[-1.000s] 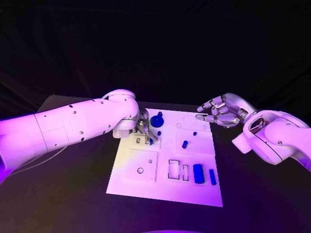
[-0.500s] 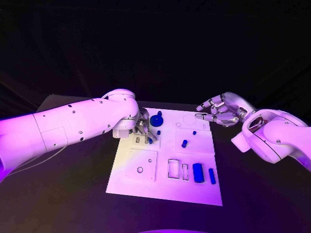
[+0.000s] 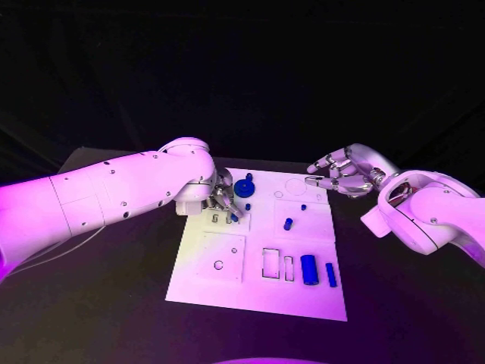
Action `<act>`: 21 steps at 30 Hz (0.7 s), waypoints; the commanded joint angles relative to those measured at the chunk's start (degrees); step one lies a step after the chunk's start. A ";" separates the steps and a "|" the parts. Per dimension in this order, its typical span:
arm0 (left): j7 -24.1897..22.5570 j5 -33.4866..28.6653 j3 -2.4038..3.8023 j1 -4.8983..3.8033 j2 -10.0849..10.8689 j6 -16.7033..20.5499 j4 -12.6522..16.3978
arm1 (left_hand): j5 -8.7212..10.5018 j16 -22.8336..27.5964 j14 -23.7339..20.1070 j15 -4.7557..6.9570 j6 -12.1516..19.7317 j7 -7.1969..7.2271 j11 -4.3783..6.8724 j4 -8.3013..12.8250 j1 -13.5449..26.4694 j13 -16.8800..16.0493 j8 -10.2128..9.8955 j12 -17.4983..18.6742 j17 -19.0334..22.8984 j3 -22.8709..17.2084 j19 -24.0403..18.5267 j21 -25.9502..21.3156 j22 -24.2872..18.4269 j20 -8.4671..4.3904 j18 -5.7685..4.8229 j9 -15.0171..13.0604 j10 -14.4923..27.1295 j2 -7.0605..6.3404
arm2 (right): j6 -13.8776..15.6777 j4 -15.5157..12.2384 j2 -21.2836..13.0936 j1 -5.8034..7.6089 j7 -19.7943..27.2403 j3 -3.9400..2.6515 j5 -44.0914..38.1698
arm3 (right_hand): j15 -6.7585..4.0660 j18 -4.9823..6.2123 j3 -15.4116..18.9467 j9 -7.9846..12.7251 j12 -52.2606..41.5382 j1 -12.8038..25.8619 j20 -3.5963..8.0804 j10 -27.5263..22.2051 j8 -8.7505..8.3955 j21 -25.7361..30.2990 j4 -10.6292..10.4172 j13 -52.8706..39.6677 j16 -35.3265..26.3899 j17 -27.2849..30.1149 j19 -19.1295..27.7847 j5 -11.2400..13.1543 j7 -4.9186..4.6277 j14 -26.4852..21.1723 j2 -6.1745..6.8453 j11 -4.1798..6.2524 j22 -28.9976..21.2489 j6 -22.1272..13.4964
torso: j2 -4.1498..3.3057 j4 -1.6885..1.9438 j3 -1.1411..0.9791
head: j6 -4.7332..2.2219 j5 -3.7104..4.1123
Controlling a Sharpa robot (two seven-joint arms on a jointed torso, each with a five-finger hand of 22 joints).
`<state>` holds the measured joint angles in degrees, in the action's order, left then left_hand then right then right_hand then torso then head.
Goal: Assemble the parts on the task board
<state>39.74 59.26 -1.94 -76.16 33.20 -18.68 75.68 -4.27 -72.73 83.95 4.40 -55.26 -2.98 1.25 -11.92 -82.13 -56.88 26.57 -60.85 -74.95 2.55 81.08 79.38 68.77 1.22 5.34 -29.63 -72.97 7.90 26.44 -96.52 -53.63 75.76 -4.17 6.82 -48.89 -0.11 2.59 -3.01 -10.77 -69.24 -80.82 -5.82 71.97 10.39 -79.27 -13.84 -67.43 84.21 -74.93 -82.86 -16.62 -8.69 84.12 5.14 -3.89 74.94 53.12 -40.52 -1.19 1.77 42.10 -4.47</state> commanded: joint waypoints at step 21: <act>-2.05 -2.21 0.08 0.70 5.98 9.61 5.14 | 0.19 0.91 2.09 0.30 -0.12 0.22 0.12 5.39 10.37 -0.47 0.89 -0.23 -1.28 -37.81 -0.15 0.64 0.94 -0.18 -1.20 -3.52 -1.54 -15.62 | -0.59 0.26 -0.16 -0.39 0.08 0.04 -0.20 | -0.37 0.36 0.30 0.07 0.23 0.55 0.09 -0.14 0.35 0.28 0.02 0.02 -0.37 -5.09 0.24 -0.35 0.12 3.45 0.00 0.17 7.23 0.16 | -0.02 0.16 0.03 | 0.24 -0.41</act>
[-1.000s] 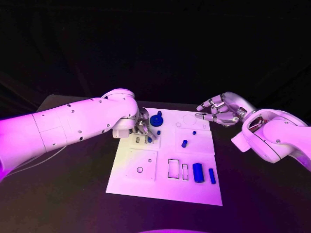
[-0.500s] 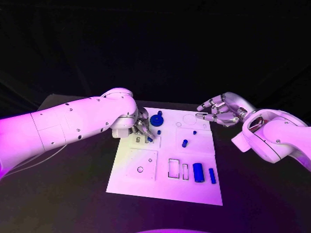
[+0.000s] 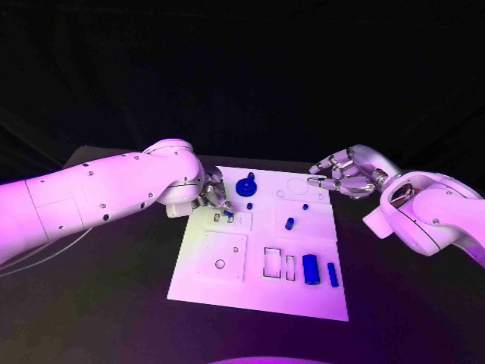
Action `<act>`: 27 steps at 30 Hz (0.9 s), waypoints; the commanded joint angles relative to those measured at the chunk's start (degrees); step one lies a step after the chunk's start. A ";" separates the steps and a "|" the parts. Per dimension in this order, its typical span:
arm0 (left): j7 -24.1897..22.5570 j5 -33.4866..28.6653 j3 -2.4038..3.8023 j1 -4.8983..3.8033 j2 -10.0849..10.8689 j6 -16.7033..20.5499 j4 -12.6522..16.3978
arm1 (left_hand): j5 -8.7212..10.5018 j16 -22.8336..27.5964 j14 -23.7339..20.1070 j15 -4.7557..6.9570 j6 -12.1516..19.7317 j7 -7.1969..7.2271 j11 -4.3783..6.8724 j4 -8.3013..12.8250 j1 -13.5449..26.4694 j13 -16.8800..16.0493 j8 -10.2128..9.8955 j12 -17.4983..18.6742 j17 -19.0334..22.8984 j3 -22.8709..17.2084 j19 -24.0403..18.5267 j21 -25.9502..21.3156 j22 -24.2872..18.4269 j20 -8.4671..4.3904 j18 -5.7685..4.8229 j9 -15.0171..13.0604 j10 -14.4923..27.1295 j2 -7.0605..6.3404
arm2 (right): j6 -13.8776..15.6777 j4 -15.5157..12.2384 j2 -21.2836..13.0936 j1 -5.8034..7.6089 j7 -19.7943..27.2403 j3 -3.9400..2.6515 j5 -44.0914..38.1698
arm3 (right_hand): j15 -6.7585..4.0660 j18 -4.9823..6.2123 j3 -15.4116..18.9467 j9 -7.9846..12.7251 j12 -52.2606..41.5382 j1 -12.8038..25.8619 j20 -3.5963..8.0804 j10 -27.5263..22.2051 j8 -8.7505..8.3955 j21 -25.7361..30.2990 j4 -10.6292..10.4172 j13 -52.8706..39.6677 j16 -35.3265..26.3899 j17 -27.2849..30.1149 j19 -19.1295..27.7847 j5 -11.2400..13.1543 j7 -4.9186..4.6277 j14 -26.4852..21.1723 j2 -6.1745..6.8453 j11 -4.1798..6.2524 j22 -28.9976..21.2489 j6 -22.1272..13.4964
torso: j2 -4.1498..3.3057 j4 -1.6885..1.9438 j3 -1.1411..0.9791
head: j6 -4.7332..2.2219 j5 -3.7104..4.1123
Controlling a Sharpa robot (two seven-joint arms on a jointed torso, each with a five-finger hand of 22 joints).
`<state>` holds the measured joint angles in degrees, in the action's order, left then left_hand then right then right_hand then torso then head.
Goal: Assemble the parts on the task board
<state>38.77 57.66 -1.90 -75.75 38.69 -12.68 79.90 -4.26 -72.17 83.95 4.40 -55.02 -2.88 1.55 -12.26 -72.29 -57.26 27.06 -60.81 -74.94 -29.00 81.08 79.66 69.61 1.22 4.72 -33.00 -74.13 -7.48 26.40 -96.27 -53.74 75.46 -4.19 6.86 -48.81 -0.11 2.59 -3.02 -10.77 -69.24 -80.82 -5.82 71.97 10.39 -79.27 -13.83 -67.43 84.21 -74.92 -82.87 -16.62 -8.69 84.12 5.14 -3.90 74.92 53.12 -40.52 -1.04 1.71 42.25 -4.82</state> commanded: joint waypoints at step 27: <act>-0.52 2.24 0.04 2.20 0.81 3.39 2.12 | 0.27 0.42 2.12 0.35 -0.56 0.20 -0.09 7.05 2.80 -0.67 0.72 -0.88 -1.38 -8.90 0.05 0.58 0.55 -0.21 -0.66 -0.78 -0.91 -0.91 | -0.71 0.01 -0.03 -0.25 0.00 0.01 -0.26 | -0.37 0.37 0.38 0.09 0.25 0.69 0.09 -0.15 0.37 0.32 -0.03 0.06 -0.38 -5.10 0.25 -0.46 0.12 3.45 -0.02 0.17 7.24 0.15 | -0.05 -0.21 0.11 | 0.61 -0.39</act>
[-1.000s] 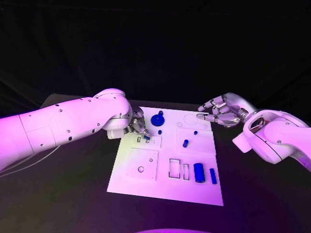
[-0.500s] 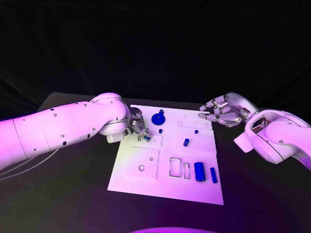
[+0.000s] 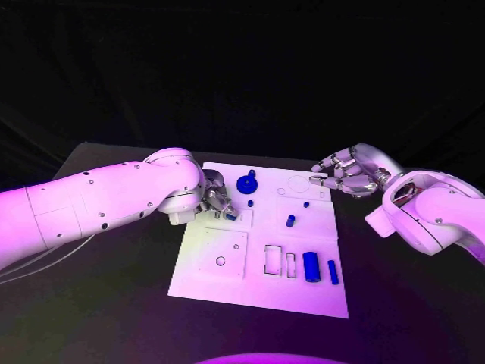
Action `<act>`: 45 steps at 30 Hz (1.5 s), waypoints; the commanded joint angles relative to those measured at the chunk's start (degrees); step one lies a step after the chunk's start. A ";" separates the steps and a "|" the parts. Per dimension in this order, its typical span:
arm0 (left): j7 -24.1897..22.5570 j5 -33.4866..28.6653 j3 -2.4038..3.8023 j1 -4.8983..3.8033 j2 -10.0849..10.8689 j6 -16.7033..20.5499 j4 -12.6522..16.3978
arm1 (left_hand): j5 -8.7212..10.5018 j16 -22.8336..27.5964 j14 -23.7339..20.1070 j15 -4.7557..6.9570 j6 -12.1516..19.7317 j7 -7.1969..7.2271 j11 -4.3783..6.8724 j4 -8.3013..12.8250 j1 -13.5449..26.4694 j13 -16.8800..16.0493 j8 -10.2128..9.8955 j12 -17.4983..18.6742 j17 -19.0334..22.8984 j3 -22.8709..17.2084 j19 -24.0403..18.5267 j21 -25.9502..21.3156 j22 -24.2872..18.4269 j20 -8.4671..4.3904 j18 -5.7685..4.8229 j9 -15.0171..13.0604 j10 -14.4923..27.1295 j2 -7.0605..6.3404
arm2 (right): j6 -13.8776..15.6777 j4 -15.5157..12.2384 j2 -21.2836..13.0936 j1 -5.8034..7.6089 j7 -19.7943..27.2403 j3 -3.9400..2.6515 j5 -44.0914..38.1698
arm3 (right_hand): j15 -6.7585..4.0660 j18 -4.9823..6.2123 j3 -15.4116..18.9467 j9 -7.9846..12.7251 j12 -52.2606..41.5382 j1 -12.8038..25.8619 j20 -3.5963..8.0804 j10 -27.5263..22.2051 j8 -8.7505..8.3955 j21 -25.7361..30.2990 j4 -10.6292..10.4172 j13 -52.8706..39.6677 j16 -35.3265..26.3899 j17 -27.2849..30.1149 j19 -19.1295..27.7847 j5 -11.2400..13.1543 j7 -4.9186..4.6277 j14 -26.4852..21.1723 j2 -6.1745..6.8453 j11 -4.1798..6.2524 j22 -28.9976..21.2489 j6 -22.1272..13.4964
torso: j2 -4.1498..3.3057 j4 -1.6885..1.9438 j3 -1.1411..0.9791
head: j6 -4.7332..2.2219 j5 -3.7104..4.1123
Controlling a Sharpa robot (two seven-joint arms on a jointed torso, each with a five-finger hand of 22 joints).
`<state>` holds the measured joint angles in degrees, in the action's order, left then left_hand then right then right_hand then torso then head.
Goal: Assemble the parts on the task board
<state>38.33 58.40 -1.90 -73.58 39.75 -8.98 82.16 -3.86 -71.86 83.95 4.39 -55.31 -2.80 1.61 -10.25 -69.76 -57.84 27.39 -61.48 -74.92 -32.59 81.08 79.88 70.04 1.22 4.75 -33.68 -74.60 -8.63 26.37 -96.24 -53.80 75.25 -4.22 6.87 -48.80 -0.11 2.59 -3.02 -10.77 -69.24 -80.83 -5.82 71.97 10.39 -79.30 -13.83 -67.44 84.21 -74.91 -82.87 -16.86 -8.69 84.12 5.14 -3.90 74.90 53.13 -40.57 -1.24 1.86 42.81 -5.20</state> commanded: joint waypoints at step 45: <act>1.57 2.86 0.07 0.06 -0.66 -3.33 -0.92 | 0.02 0.19 2.16 0.40 -0.92 0.26 -0.07 4.78 3.44 -0.08 0.68 -0.24 -1.47 -5.68 0.21 0.53 0.47 -0.16 -0.75 -0.55 -0.71 -0.03 | -0.77 -0.08 0.06 -0.09 0.09 0.00 -0.28 | -0.38 0.36 0.43 0.10 0.23 0.80 0.10 -0.13 0.39 0.33 -0.07 0.05 -0.38 -5.13 0.23 -0.29 0.12 3.46 -0.04 0.17 7.28 0.14 | 0.02 0.01 -0.06 | 0.06 0.12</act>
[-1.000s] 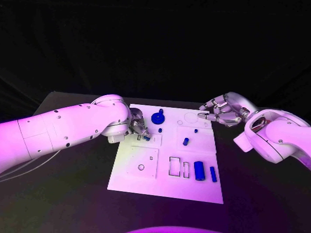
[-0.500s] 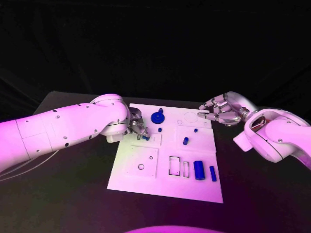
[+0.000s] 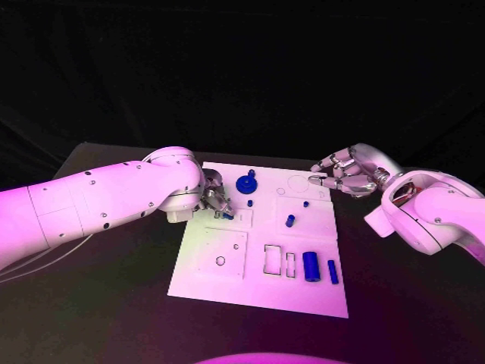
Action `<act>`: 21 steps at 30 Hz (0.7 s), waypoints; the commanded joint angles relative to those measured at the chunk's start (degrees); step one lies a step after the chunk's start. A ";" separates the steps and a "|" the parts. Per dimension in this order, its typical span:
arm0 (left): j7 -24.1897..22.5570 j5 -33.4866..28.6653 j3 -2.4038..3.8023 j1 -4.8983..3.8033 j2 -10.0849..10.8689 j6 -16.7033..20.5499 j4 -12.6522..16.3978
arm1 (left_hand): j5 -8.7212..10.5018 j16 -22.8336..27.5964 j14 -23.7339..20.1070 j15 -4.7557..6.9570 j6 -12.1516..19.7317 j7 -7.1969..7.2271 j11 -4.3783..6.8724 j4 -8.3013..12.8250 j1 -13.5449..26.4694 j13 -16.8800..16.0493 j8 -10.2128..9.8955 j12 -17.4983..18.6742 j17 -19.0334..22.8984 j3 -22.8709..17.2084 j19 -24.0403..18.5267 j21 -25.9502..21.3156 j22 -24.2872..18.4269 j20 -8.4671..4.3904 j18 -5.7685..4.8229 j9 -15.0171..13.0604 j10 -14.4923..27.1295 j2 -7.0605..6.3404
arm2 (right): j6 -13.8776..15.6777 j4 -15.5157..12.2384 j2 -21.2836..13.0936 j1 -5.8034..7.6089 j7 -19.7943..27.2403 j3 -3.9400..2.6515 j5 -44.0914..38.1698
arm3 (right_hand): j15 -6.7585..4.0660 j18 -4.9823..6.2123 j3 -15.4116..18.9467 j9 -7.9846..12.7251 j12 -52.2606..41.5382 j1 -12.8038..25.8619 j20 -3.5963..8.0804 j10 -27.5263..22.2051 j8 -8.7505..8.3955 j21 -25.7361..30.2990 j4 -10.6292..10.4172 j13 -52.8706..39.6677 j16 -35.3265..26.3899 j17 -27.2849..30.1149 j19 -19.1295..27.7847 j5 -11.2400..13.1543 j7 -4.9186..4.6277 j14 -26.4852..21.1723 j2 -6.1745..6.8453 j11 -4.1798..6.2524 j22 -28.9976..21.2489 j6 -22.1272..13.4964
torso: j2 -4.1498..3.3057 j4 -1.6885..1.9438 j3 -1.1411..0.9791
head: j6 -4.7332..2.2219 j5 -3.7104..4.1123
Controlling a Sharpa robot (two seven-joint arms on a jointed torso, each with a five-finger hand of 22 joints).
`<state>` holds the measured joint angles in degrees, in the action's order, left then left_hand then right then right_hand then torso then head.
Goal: Assemble the parts on the task board
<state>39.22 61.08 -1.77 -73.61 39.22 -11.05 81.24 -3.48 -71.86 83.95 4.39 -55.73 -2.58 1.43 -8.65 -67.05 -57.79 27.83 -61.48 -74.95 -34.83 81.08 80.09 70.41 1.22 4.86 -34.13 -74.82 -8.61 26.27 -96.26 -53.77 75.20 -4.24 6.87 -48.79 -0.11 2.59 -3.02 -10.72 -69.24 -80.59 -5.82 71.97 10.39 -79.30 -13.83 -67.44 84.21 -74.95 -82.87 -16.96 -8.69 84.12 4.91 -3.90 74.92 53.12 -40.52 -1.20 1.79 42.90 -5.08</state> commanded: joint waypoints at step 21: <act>1.31 0.70 -0.06 0.07 -0.88 -3.01 -0.31 | -0.26 0.22 2.22 0.58 -1.76 0.40 0.37 2.38 3.64 -1.17 0.55 -1.37 -1.55 -1.19 0.64 0.78 1.01 -0.18 -1.03 -0.47 -1.36 -0.05 | -0.79 -0.02 0.04 -0.07 0.04 0.00 -0.28 | -0.38 0.38 0.49 0.06 0.26 0.68 0.10 -0.15 0.41 0.43 -0.11 0.09 -0.42 -5.04 0.29 -0.23 0.13 3.45 0.17 0.17 7.20 0.14 | -0.02 -0.03 -0.01 | 0.31 0.13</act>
<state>39.85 61.62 -1.72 -73.68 38.55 -11.86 80.80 -3.64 -71.86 84.16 4.60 -56.56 -2.57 1.95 -6.26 -63.96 -58.91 28.13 -62.49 -74.93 -36.24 81.29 80.58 71.37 1.01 4.87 -34.51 -75.76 -8.69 26.21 -96.26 -53.75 75.17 -4.24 6.87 -48.79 -0.11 2.59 -2.85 -10.73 -69.24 -80.37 -5.82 71.97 10.62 -79.06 -14.00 -67.44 83.99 -74.93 -82.87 -16.96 -8.69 84.12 5.15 -3.90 74.91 53.12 -40.55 -1.26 1.79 43.17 -4.99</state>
